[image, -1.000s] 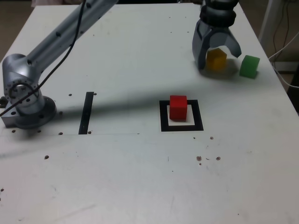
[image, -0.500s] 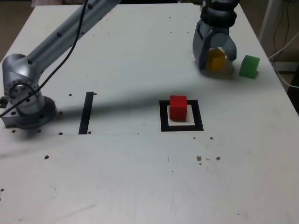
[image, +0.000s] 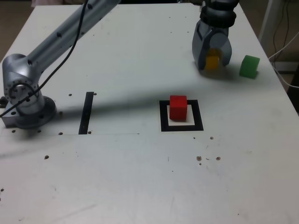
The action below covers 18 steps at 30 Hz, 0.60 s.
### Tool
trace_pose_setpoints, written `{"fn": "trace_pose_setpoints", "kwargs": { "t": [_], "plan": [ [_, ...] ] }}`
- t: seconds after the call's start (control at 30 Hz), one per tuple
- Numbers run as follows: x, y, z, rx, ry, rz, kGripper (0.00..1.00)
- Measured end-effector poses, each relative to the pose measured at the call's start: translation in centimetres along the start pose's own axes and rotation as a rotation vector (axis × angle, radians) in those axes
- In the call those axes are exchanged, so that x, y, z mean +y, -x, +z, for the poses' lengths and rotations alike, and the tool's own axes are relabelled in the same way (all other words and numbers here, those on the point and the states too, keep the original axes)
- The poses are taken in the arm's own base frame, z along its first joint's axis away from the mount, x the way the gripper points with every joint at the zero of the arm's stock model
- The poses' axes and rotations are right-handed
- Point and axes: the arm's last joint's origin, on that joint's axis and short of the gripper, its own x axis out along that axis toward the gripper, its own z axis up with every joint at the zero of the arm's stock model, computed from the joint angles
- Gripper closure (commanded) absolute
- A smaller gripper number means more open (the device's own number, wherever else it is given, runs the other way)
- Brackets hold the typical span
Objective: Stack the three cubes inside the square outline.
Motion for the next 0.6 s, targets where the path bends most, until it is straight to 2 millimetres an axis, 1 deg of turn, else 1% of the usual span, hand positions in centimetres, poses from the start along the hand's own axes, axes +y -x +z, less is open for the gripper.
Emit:
{"fn": "trace_pose_setpoints", "kwargs": {
  "t": [0.23,0.3,0.53,0.6],
  "plan": [
    [-0.4,0.1,-0.2,0.014,-0.013,-0.002,0.78],
    [-0.7,0.4,-0.4,0.017,-0.019,0.0,0.78],
    [-2.3,3.7,-2.2,-0.006,-0.056,0.015,0.78],
    [-3.0,4.2,-2.8,0.004,-0.072,0.014,0.78]
  ]
}}
